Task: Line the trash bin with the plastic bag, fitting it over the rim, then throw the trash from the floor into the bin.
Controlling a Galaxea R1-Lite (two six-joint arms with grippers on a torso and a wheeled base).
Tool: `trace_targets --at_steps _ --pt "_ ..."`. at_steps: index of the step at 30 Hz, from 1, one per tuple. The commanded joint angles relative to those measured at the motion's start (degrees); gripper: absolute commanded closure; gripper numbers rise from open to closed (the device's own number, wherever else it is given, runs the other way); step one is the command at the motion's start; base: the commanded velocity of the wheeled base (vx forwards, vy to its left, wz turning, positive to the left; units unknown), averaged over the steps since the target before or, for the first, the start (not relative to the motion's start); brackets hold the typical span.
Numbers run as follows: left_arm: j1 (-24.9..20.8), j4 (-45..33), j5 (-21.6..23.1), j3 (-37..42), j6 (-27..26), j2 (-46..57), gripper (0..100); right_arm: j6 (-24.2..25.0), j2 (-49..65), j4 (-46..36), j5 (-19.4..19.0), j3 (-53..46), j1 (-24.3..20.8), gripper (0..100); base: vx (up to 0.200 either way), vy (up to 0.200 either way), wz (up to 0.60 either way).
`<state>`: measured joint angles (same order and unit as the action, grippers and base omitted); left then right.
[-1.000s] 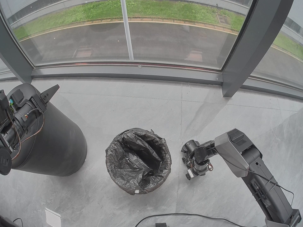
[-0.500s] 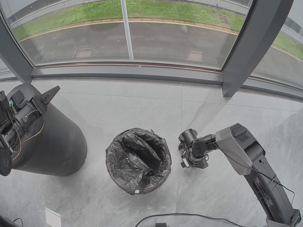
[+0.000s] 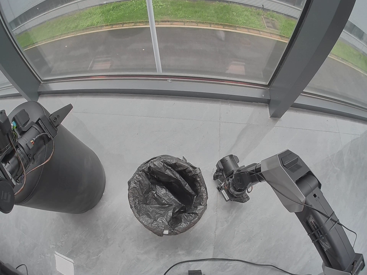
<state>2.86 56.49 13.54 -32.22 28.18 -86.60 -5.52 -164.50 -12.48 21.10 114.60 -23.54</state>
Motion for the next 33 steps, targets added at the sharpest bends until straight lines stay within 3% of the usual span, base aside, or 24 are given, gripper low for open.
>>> trace_targets --at_steps 1,18,25,33 --pt "0.0 0.0 0.0 0.1 0.0 0.0 0 0.0 -0.2 0.0 0.0 0.0 0.0 100 0.000 0.000 0.00" --pt "0.0 0.0 0.0 0.1 0.0 0.0 0 -0.2 0.7 -0.4 0.2 0.0 -0.6 100 0.000 0.000 0.00" --pt "0.0 0.1 0.0 0.1 0.0 0.7 0 -4.5 6.2 -0.6 3.7 0.0 -1.6 100 0.000 0.000 0.00" --pt "0.1 0.1 0.0 0.0 0.1 1.3 0 -10.0 15.9 -0.7 3.8 0.0 -2.2 100 0.000 0.000 0.00"
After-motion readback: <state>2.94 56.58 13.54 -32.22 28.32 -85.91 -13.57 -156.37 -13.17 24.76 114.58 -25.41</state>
